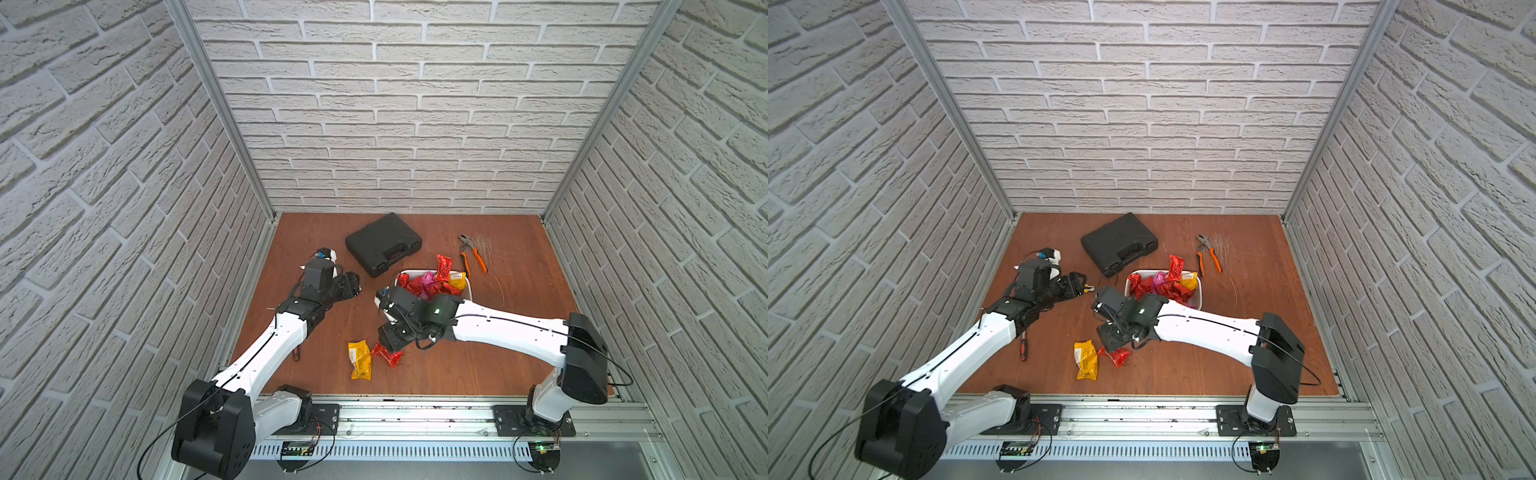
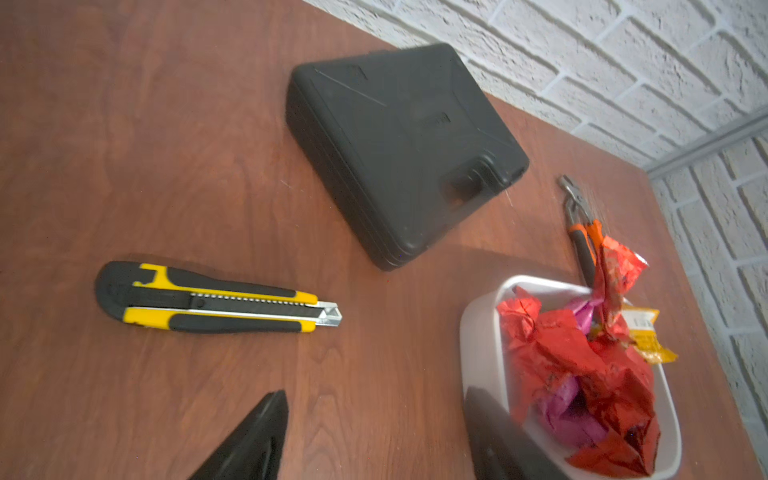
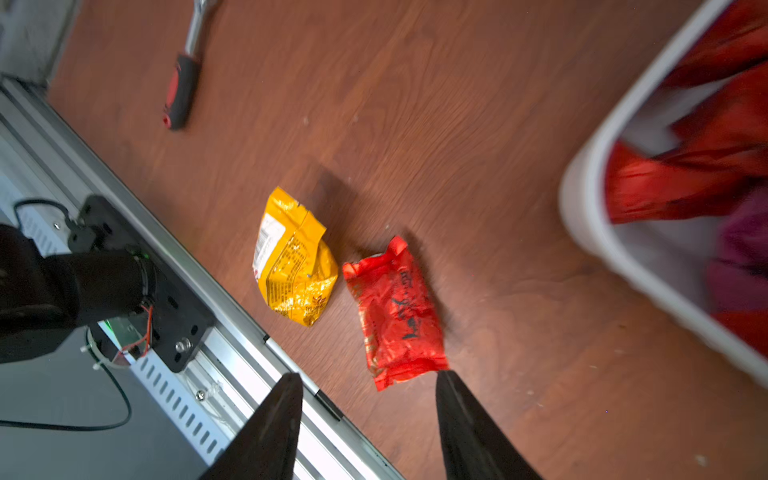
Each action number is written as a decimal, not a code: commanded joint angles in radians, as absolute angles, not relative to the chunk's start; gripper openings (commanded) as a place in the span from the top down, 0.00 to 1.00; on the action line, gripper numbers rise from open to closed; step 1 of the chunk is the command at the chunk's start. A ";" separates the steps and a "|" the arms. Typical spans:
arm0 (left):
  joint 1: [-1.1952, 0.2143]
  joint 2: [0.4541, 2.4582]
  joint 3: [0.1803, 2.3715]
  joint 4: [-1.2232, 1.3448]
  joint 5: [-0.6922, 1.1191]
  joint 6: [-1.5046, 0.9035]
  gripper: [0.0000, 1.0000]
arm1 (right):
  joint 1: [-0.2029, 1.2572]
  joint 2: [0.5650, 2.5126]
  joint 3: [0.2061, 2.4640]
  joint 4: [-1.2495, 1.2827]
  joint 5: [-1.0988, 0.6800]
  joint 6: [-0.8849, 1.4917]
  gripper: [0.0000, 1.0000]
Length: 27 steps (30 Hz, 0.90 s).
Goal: Take the tea bags out of the storage box
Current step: Place the tea bag at the center of the board.
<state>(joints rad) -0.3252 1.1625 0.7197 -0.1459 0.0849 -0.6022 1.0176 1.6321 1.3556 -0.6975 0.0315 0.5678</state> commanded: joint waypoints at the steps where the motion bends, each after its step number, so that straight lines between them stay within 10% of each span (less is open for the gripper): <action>1: -0.372 1.215 0.774 -0.110 0.161 -0.535 0.28 | 0.909 1.556 1.325 -0.815 0.194 0.584 0.44; 14: -0.649 1.507 1.102 -0.340 0.132 -0.155 0.27 | 0.503 1.189 1.049 -0.845 0.255 0.671 0.42; 27: -0.740 1.772 1.400 -0.554 0.002 -0.160 0.16 | 0.443 1.040 0.916 -0.811 0.222 0.704 0.42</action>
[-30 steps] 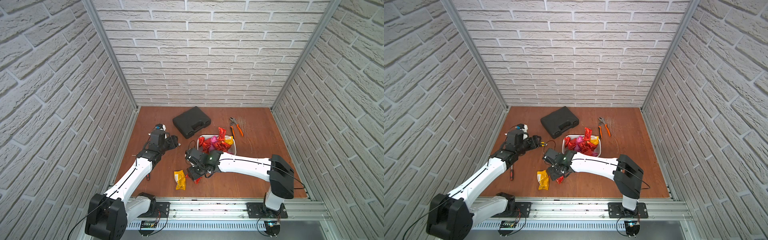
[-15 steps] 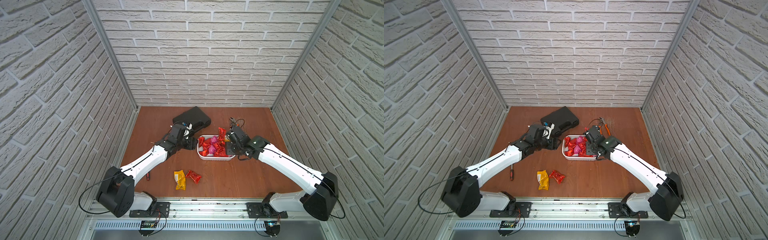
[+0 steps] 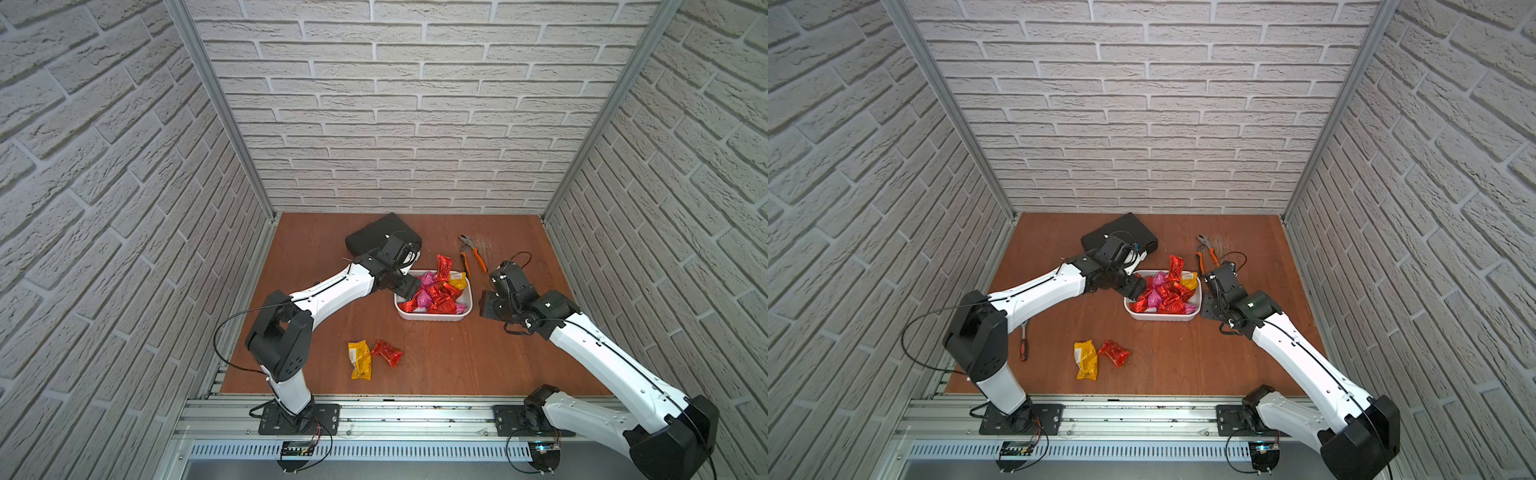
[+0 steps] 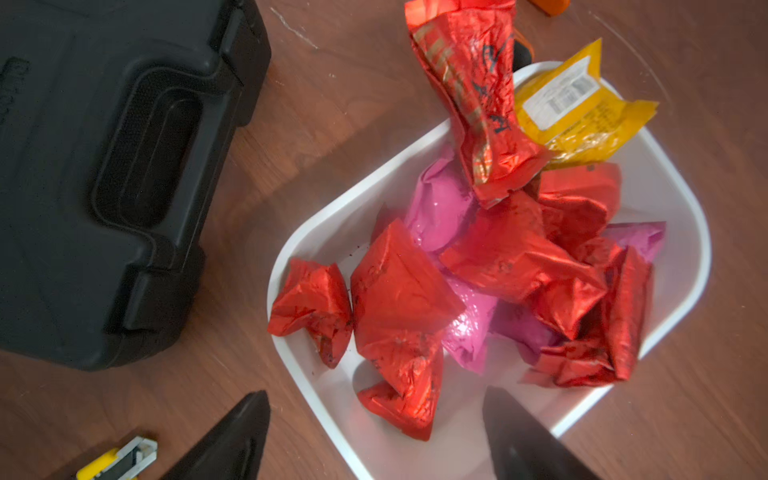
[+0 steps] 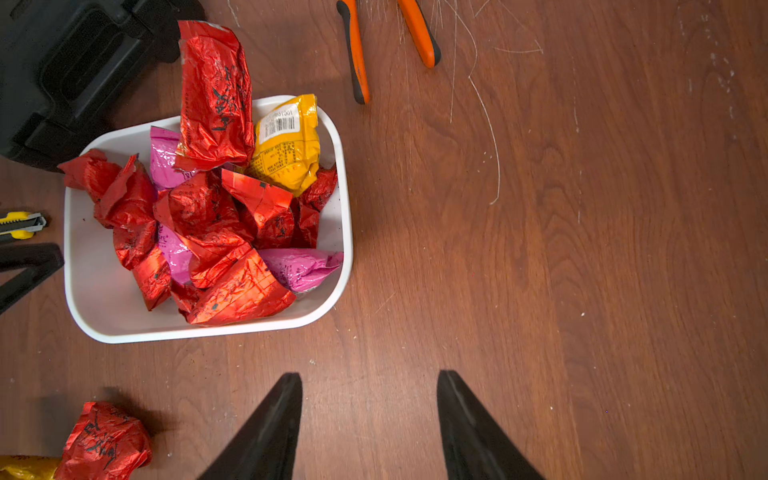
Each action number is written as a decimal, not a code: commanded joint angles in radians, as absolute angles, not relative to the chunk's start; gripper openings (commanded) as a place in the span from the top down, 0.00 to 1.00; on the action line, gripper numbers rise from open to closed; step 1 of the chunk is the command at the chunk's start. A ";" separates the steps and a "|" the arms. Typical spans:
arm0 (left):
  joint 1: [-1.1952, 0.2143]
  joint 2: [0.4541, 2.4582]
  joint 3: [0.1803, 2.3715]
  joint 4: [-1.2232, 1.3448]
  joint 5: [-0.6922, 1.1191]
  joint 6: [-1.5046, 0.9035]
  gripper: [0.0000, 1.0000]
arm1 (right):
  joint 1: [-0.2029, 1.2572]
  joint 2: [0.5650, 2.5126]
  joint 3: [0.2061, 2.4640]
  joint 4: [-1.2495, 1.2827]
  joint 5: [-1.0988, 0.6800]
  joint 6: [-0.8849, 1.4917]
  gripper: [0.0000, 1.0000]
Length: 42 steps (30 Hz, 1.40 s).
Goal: Take the tea bags out of the storage box
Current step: Place the tea bag at the center of the board, then pick up the tea bag from the storage box.
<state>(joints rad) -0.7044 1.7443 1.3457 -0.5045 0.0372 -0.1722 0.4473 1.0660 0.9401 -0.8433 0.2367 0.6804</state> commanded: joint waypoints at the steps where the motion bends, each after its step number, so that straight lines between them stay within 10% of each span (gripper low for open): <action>1: -0.749 1.791 1.423 -0.563 -0.011 -0.160 0.17 | 0.443 1.032 0.908 -0.809 0.217 0.709 0.43; 12: -0.753 1.921 1.577 -0.592 -0.130 -0.208 0.35 | 0.440 0.957 0.876 -0.829 0.233 0.712 0.43; 26: -0.758 2.004 1.626 -0.607 -0.045 -0.221 0.32 | 0.437 0.942 0.856 -0.822 0.236 0.718 0.42; 42: -0.784 2.000 1.654 -0.624 -0.152 -0.160 0.70 | 0.433 0.964 0.874 -0.814 0.231 0.698 0.43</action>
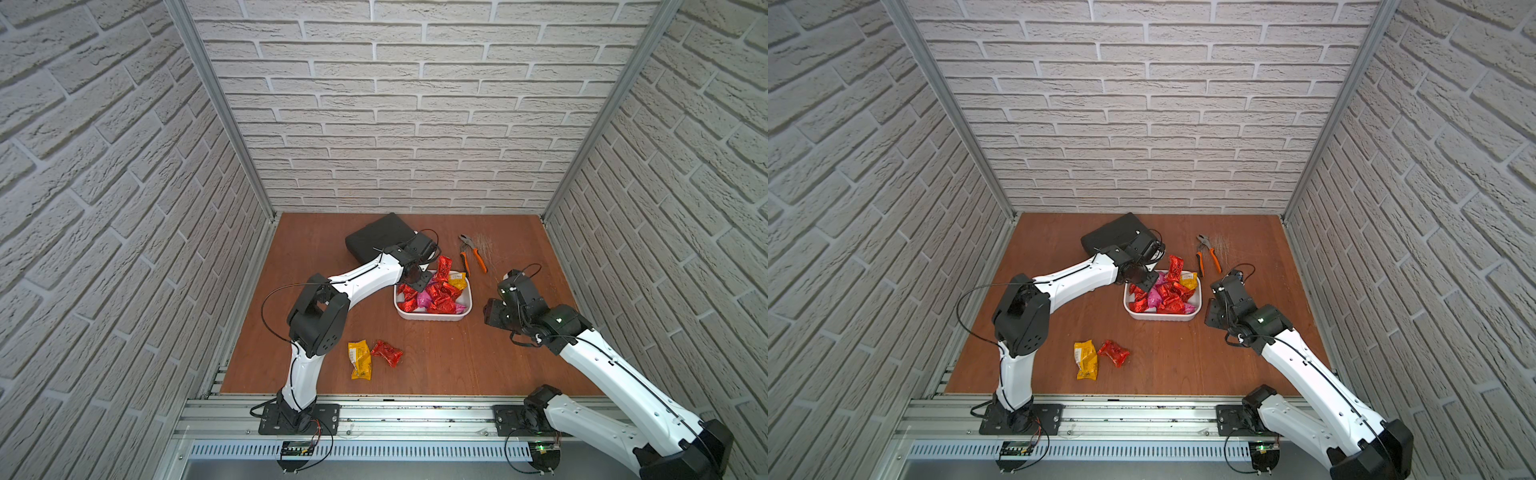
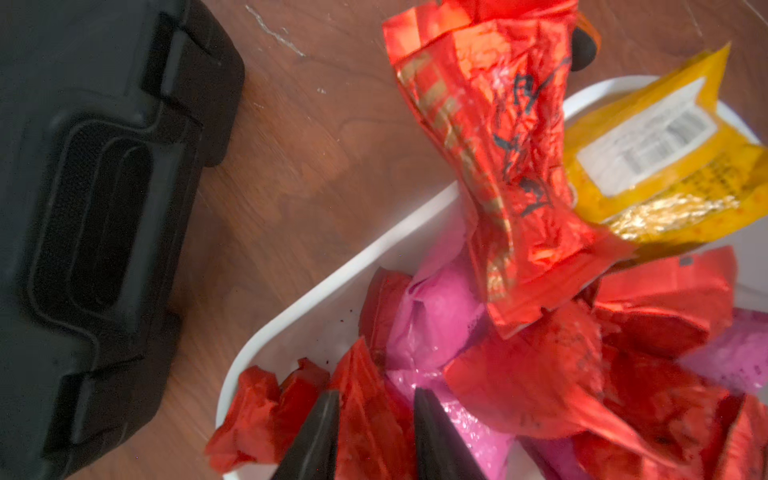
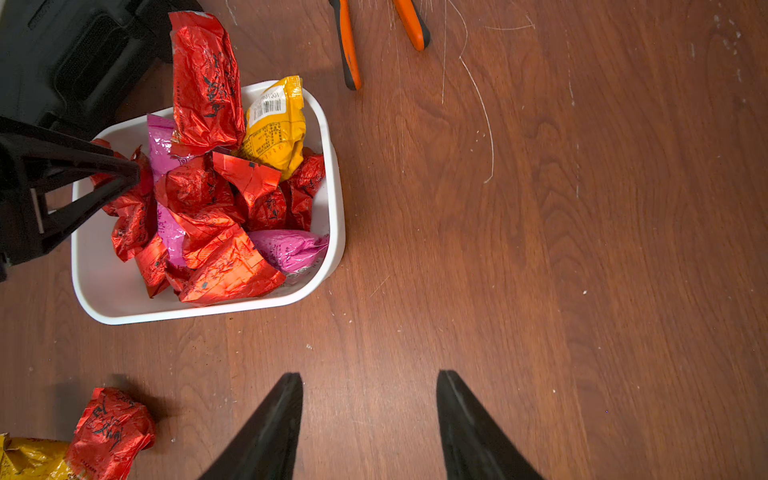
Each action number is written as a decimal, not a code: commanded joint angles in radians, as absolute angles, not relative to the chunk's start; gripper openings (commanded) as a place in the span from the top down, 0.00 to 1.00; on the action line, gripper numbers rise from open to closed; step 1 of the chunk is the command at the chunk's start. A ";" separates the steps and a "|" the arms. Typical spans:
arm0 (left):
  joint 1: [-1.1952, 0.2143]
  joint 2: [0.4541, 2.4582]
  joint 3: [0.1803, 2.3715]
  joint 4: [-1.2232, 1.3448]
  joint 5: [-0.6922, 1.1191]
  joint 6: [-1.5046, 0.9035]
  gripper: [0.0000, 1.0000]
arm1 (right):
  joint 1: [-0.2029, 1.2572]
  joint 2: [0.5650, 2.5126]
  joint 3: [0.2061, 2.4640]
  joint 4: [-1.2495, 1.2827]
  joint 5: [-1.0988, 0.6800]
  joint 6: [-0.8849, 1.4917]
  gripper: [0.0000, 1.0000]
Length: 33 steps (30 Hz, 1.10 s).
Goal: Take the tea bags out of the storage box
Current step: Pick up the tea bag from the storage box.
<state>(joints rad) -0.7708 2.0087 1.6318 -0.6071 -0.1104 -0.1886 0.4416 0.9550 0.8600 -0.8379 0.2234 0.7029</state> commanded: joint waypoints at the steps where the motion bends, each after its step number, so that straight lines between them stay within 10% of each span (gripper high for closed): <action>1: -0.788 1.997 1.656 -0.628 -0.161 -0.154 0.73 | 0.431 0.969 0.878 -0.816 0.229 0.693 0.43; 11: -0.797 1.965 1.672 -0.666 -0.184 -0.148 0.99 | 0.417 0.994 0.931 -0.809 0.227 0.623 0.43; 20: -0.852 1.686 1.508 -0.566 -0.186 -0.175 1.00 | 0.413 0.989 0.972 -0.864 0.183 0.624 0.43; 33: -0.752 1.397 1.112 -0.328 0.437 -0.373 1.00 | 0.412 1.018 1.060 -0.953 0.115 0.589 0.43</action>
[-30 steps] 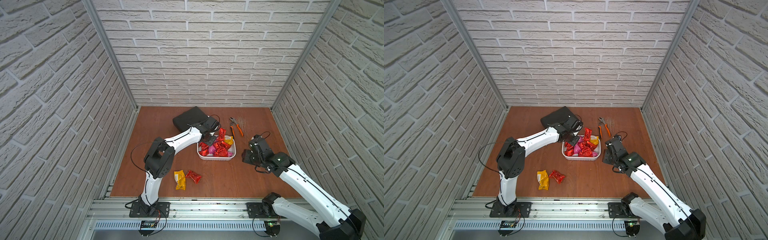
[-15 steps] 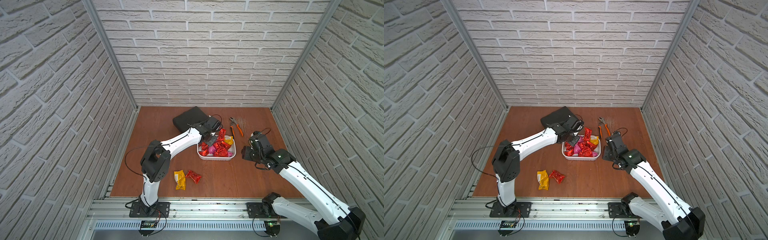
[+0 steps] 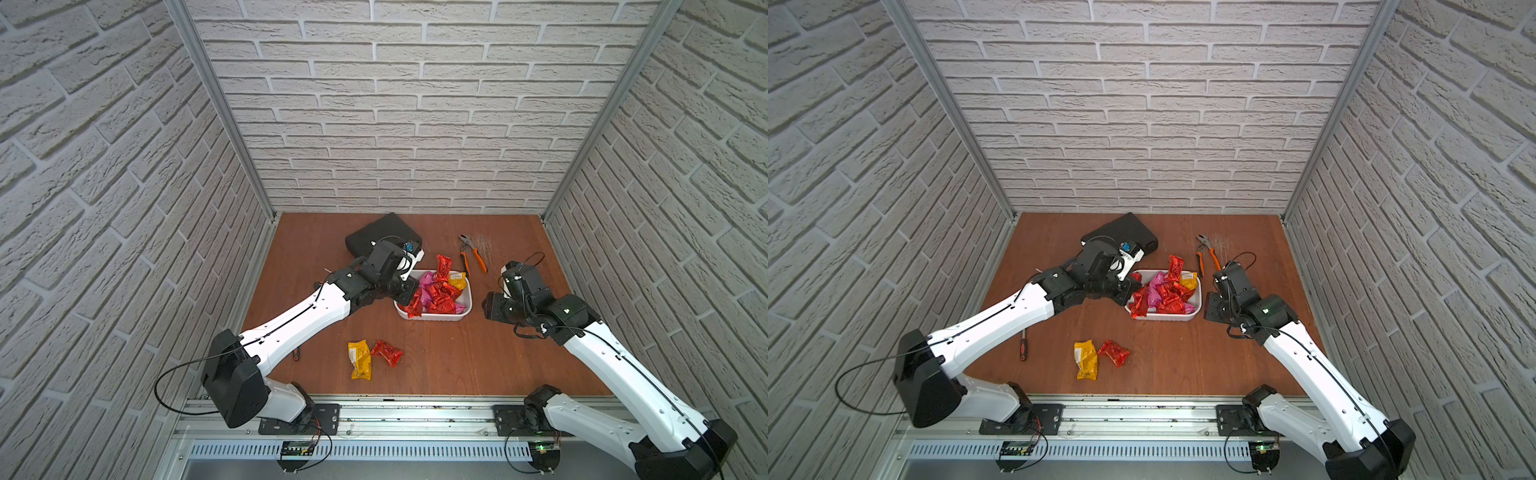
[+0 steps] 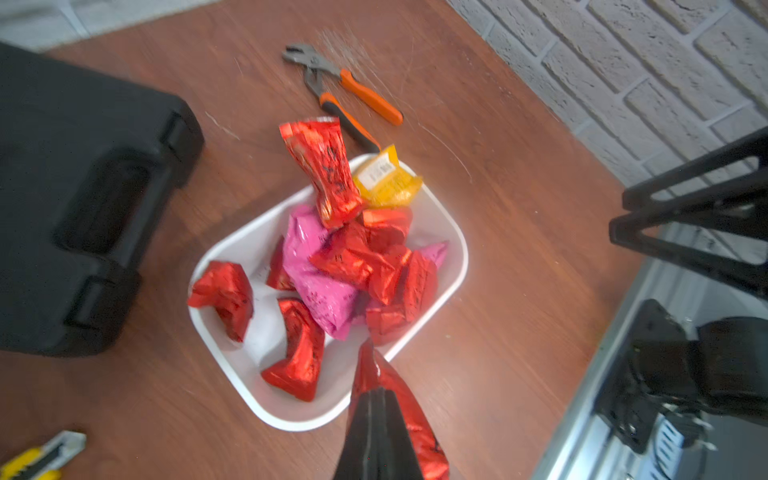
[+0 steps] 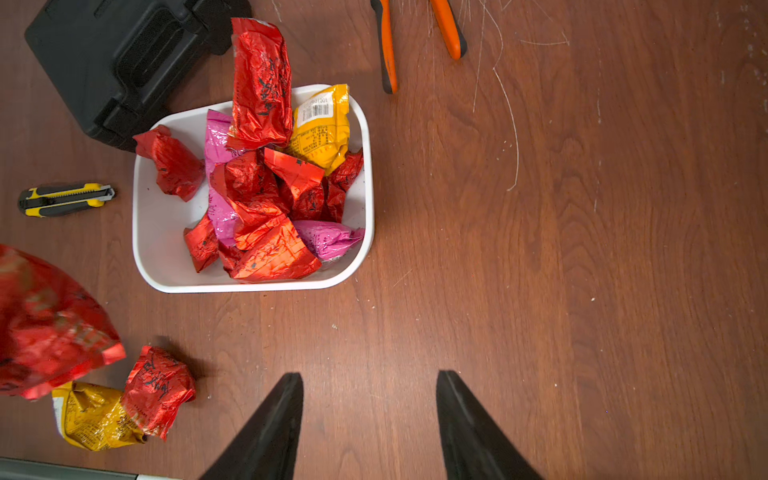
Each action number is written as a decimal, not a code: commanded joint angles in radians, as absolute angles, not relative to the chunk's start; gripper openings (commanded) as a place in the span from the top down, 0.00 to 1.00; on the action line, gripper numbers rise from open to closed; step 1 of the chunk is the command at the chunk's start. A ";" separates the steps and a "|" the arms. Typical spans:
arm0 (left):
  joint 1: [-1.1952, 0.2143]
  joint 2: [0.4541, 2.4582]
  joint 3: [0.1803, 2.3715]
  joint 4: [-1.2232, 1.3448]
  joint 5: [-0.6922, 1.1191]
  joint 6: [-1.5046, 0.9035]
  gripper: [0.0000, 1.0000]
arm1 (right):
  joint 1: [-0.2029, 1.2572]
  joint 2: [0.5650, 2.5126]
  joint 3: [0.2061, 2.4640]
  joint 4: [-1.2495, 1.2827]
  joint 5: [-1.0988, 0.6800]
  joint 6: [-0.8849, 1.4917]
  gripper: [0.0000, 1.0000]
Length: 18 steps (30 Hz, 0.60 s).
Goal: Take the tea bags out of the storage box
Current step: Pick up the tea bag from the storage box, then place the tea bag at the center of the board.
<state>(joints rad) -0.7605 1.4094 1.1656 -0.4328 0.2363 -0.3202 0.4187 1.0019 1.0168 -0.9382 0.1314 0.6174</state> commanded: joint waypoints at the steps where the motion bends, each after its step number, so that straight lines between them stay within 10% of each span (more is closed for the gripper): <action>1: -0.756 1.393 1.088 -0.314 0.451 -0.370 1.00 | 0.412 1.031 1.074 -0.957 0.110 0.577 0.43; 18: -0.969 1.488 0.858 -0.145 0.129 -0.414 1.00 | 0.411 1.010 1.171 -0.957 0.017 0.435 0.44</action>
